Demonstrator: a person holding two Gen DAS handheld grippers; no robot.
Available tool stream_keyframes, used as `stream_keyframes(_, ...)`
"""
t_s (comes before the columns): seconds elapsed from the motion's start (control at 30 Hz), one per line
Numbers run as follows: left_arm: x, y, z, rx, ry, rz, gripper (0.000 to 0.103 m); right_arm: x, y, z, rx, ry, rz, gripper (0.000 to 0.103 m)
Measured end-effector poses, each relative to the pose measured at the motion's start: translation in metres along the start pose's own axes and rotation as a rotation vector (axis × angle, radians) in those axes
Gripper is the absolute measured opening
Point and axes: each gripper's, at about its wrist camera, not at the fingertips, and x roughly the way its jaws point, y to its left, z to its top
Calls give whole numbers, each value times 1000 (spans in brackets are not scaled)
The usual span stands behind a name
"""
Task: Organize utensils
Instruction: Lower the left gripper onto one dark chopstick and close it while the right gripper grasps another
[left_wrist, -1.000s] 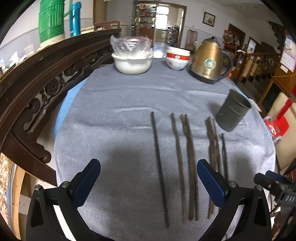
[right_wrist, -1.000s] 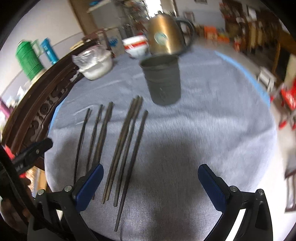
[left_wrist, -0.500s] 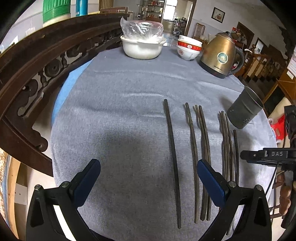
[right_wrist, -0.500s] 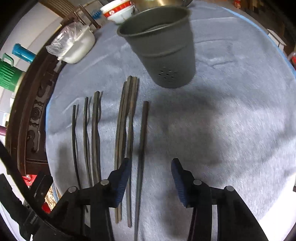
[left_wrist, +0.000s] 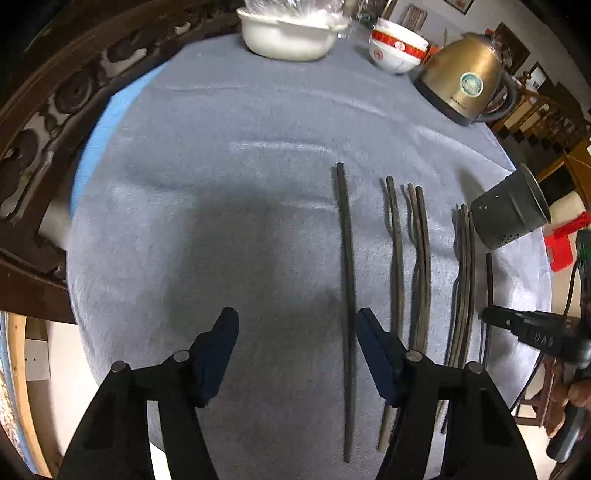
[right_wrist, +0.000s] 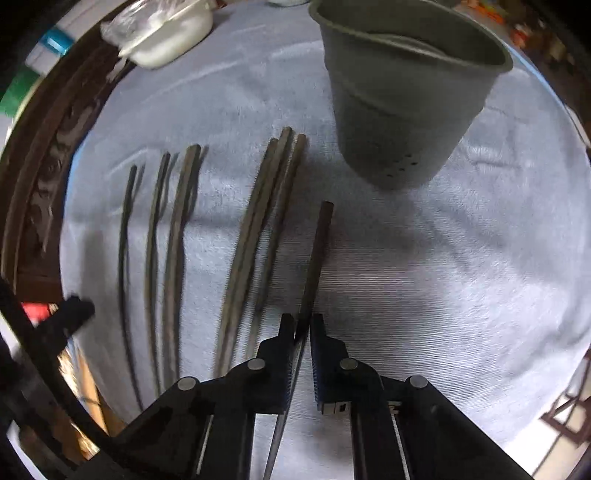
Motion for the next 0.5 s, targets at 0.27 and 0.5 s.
stream_keyframes(0.27, 31, -26, 44, 51, 198, 35, 49, 3, -7, -4, -72, 7, -10, 10)
stream_keyframes(0.5, 56, -43, 59, 72, 320, 72, 25, -3, -16, -13, -109, 14, 18, 10)
